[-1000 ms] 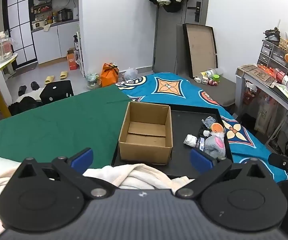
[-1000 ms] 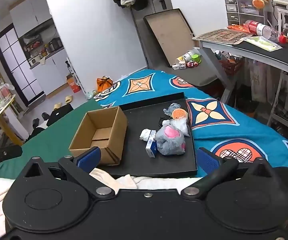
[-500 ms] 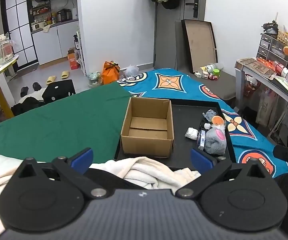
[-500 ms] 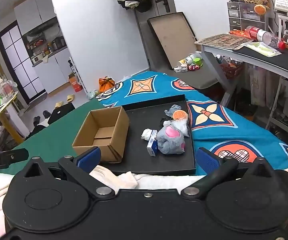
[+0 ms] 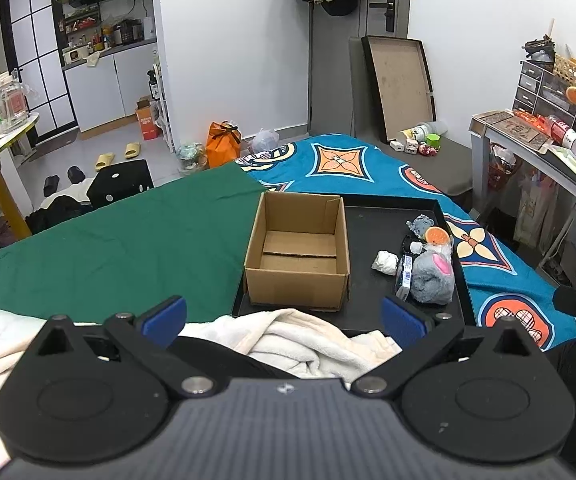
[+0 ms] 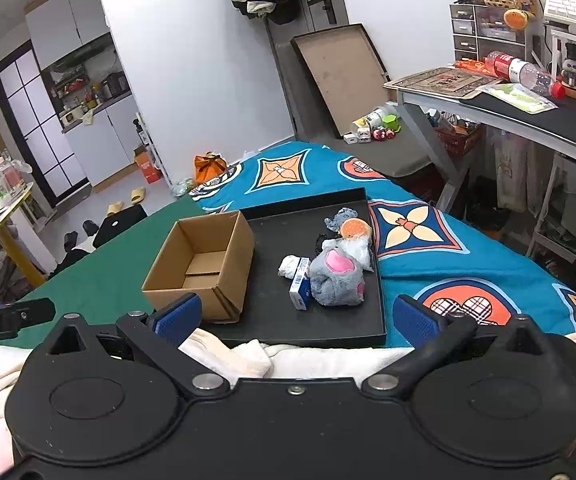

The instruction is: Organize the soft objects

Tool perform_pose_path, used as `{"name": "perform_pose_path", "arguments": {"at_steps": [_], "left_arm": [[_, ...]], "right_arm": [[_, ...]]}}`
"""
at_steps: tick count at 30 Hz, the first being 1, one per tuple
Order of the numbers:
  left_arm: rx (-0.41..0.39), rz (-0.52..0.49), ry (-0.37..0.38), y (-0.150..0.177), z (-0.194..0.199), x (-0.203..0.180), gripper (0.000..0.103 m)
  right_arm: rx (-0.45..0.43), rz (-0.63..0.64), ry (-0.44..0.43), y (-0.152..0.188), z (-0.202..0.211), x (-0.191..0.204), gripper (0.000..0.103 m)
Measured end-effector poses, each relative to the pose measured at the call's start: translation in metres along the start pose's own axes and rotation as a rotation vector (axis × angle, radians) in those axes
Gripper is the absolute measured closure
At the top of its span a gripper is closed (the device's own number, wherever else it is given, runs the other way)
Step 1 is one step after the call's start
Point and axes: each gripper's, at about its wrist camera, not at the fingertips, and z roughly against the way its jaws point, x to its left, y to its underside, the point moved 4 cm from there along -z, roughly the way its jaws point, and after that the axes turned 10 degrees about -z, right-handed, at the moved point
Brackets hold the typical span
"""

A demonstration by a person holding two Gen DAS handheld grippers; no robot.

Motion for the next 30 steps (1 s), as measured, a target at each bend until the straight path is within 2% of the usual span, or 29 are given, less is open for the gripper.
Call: {"name": "perform_pose_path", "arguments": {"at_steps": [30], "left_arm": [[0.007, 0.009, -0.011, 0.001, 0.003, 0.01, 0.0]], "right_arm": [[0.017, 0.05, 0.003, 0.01, 0.002, 0.017, 0.0]]}}
